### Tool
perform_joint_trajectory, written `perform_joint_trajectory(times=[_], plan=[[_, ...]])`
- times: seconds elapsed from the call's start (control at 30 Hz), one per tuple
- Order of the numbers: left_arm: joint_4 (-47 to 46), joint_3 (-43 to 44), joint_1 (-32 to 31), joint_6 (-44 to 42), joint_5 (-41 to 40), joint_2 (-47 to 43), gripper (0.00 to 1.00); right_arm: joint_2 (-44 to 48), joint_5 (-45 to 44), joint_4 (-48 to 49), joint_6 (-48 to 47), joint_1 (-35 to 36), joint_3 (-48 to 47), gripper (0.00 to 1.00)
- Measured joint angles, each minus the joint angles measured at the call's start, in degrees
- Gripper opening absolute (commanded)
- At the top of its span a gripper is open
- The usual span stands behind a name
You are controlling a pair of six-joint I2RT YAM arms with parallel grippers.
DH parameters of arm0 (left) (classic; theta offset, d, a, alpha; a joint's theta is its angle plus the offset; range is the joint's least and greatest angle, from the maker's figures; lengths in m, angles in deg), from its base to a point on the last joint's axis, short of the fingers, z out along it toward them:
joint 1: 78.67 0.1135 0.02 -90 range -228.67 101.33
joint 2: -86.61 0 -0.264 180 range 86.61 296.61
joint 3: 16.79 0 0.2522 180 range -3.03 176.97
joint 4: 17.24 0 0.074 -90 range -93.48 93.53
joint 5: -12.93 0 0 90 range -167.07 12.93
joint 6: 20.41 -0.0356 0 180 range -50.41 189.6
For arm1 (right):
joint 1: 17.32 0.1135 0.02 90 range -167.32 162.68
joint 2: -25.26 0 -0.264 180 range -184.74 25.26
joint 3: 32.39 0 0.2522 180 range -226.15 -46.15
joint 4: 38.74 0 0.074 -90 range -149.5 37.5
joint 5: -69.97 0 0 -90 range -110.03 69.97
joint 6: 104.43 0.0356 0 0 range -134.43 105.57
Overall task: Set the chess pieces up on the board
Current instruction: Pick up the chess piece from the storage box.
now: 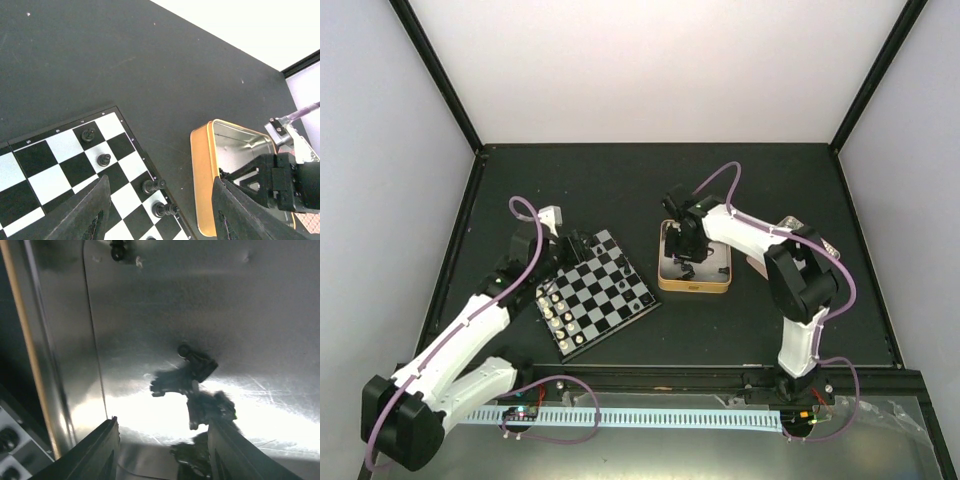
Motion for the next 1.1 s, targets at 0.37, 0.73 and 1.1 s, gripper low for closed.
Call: perform_joint_trajectory(times=[0.37, 0.73, 1.1], plan=[[0.74, -0.07, 1.75, -0.11, 0.09, -7.63, 0.6, -6.14, -0.33, -6.71, 5.79, 0.0, -8.04, 0.47], [3.96, 1.16, 1.86, -0.28, 2.91, -12.26, 0.64, -5.44, -2.8, -4.66, 8.68, -0.04, -5.16, 0.47], [5.84, 1.2, 1.9, -0.76, 3.08, -12.33, 0.64, -5.25, -3.69, -1.88, 9.44, 0.7, -2.47, 0.47]])
